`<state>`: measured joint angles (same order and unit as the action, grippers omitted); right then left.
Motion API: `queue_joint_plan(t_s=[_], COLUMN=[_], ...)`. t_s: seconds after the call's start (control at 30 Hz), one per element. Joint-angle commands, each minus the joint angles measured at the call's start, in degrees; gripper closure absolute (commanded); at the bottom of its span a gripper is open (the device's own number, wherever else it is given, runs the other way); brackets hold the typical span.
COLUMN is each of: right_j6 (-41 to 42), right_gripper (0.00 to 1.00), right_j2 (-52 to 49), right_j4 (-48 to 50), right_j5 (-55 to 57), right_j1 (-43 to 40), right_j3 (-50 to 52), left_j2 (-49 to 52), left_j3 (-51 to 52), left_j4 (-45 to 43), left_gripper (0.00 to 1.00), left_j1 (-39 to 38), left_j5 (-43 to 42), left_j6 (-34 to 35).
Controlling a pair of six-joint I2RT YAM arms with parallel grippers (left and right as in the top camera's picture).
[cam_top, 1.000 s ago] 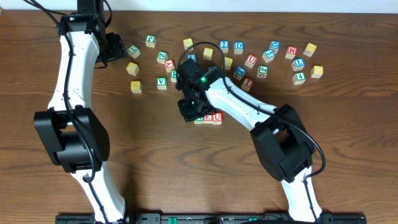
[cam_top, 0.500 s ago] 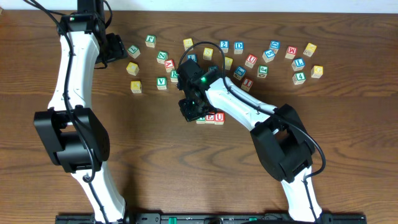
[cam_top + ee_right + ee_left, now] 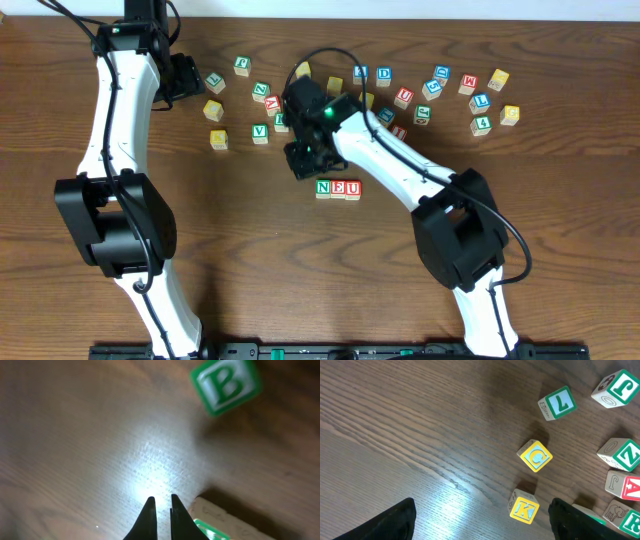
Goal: Spell out NEURIPS
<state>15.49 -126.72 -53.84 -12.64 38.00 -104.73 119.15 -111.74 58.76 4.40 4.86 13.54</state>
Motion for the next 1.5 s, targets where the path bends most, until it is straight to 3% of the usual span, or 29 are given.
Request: queue_joint_plan(t_s=[0.0, 0.27, 0.67, 1.0, 1.47], right_j6=[0.07, -3.78, -4.87, -2.62, -0.48], right_gripper=[0.98, 0.97, 0.94, 0.99, 0.99], right_j2=[-0.15, 1.86, 11.76, 11.74, 11.74], right_j4=[-4.81, -14.36, -24.11, -15.78, -14.53], right_j5=[0.48, 0.11, 7.56, 2.80, 4.63], right_j1=[-2.10, -5.84, -12.41, -10.19, -7.10], right_j3=[-5.55, -13.44, -12.13, 5.97, 11.54], left_j2=[0.68, 0.68, 0.68, 0.68, 0.68], left_j3=[0.63, 0.63, 0.63, 0.63, 0.63], left_j4=[0.35, 0.35, 0.35, 0.37, 0.33], left_gripper=[0.16, 0.16, 0.16, 0.16, 0.16], left_j1=[0.02, 0.02, 0.02, 0.02, 0.02], left_j5=[0.52, 0.52, 0.55, 0.52, 0.55], left_j6=[0.33, 0.31, 0.33, 0.31, 0.31])
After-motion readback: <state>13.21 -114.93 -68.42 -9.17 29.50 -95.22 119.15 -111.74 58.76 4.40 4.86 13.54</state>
